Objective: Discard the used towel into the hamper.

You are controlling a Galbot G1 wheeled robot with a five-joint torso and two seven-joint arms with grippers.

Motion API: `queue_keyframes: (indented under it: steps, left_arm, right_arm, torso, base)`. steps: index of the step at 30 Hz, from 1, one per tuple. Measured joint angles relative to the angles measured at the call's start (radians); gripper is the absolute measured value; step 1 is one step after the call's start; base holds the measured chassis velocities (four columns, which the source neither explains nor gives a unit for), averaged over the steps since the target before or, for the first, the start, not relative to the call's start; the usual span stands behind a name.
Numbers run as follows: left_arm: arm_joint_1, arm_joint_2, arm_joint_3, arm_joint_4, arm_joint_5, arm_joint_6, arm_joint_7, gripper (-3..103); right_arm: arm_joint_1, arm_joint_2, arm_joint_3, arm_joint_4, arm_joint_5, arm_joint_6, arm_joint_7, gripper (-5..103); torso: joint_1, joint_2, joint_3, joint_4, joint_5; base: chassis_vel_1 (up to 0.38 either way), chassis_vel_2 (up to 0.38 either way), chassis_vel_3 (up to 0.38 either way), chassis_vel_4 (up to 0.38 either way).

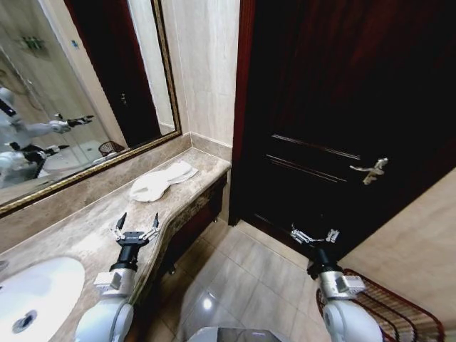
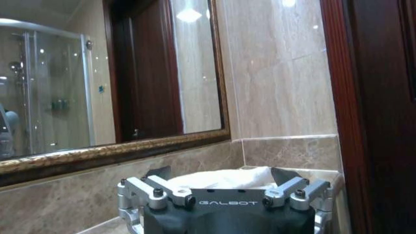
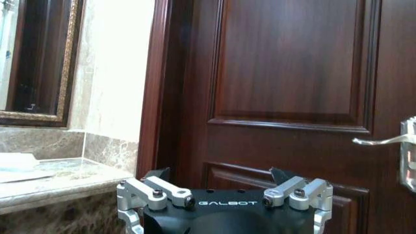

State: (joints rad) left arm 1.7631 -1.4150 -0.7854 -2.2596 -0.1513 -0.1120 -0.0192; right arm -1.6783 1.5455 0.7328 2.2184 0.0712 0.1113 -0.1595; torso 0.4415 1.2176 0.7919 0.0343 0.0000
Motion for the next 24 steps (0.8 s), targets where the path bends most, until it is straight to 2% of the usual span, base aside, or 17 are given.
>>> queue_keyframes:
  steps: [9,14,24]
  left_arm:
    - [0.006,-0.001,0.001,-0.006,0.001,0.000,-0.004,100]
    - [0.002,-0.005,0.001,-0.005,-0.002,-0.023,0.011,100]
    - [-0.010,-0.017,0.009,-0.007,-0.001,0.005,-0.008,100]
  right_arm:
    - [-0.009,-0.003,0.001,-0.002,-0.001,0.006,0.002,100]
    - [-0.008,-0.006,0.003,-0.003,-0.006,0.001,0.011,100]
    - [0.010,-0.013,-0.005,-0.010,0.009,-0.012,0.041,100]
  torso:
    - [0.000,0.000,0.000,-0.0001,0.0000]
    - [0.000,0.000,0.000,0.0000,0.0002]
    - [0.001,0.000,0.000,0.0002,0.0001]
  base:
    - [-0.126,0.125,0.128,-0.129]
    - [-0.122,0.142,0.133,-0.128]
    - [-0.057,0.088,0.084,-0.046]
